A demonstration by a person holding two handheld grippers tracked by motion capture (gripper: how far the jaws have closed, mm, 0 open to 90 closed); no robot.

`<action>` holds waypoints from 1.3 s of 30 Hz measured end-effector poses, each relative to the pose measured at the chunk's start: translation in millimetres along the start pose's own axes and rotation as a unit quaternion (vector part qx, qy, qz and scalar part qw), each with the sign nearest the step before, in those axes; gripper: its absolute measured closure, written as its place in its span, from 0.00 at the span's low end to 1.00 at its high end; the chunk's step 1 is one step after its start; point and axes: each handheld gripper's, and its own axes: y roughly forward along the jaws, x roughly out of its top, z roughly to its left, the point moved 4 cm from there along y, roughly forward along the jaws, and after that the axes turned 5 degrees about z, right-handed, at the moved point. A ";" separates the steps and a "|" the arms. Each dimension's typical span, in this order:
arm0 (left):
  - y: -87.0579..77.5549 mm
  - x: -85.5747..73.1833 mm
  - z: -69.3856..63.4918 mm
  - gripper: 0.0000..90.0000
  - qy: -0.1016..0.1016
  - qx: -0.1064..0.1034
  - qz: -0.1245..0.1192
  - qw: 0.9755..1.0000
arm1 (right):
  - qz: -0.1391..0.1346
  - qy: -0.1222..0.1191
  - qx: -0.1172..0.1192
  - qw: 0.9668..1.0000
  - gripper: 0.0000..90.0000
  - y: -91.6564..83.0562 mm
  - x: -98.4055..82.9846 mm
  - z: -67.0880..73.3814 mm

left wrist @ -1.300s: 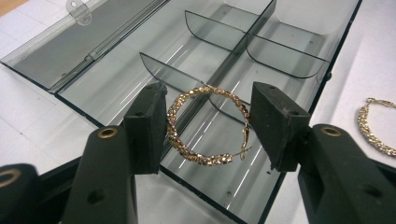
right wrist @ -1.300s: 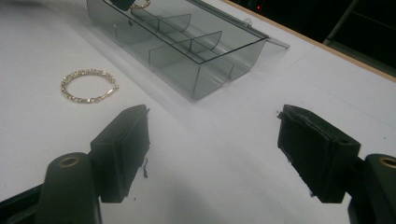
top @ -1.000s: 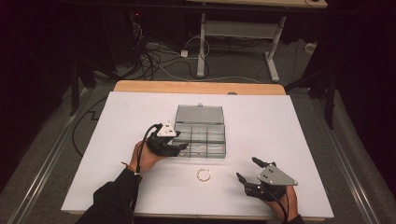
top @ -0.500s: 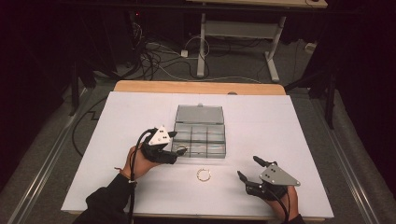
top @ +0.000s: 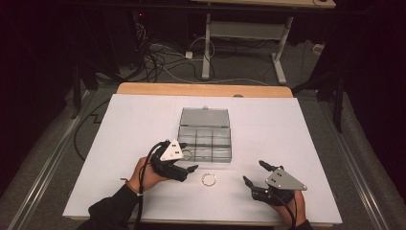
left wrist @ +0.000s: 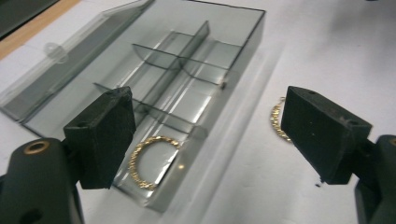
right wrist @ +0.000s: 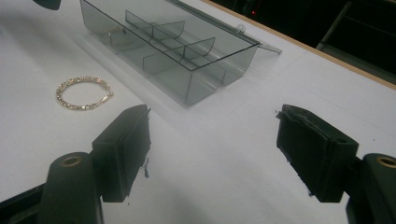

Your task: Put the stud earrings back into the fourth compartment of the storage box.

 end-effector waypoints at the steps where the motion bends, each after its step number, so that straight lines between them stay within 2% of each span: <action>1: 0.9 0.6 -2.2 0.19 0.003 -0.003 0.001 1.000 | 0.000 0.000 0.001 1.000 0.29 0.0 0.0 0.2; 3: 2.4 1.8 -6.4 0.19 0.005 -0.011 0.002 1.000 | 0.000 0.001 0.000 1.000 0.29 0.2 -0.1 0.1; 6: 5.0 3.2 -11.9 0.19 -0.005 -0.036 0.002 0.999 | 0.001 0.002 -0.001 1.000 0.29 0.1 -0.3 -0.4; 9: 8.9 4.0 -16.8 0.19 -0.016 -0.051 0.007 0.999 | -0.001 0.003 -0.001 1.000 0.29 -0.3 0.2 -0.6; 17: 23.7 1.8 -30.8 0.19 -0.002 -0.063 0.038 0.997 | 0.000 0.003 0.000 1.000 0.29 -0.7 0.4 0.8; 23: 38.6 2.1 -41.2 0.17 0.007 -0.077 0.060 0.995 | 0.003 0.006 0.000 1.000 0.29 -0.7 -1.1 0.2; 26: 43.9 2.9 -45.1 0.17 0.011 -0.076 0.069 0.995 | 0.005 0.005 -0.001 1.000 0.29 -0.7 -1.8 0.3; 31: 54.2 1.1 -48.3 0.17 0.014 -0.073 0.090 0.993 | -0.001 0.009 -0.014 1.000 0.29 -2.3 -1.4 -1.7; 34: 56.7 1.1 -46.4 0.18 0.002 -0.082 0.094 0.992 | 0.001 0.011 -0.012 1.000 0.30 -2.1 -1.7 -1.7; 36: 56.9 0.5 -45.5 0.22 -0.006 -0.100 0.094 0.990 | 0.000 0.009 -0.008 1.000 0.30 -2.5 -1.5 -0.8; 39: 57.7 1.5 -46.3 0.28 -0.009 -0.103 0.091 0.990 | 0.006 0.009 -0.003 1.000 0.30 -2.1 -2.9 0.3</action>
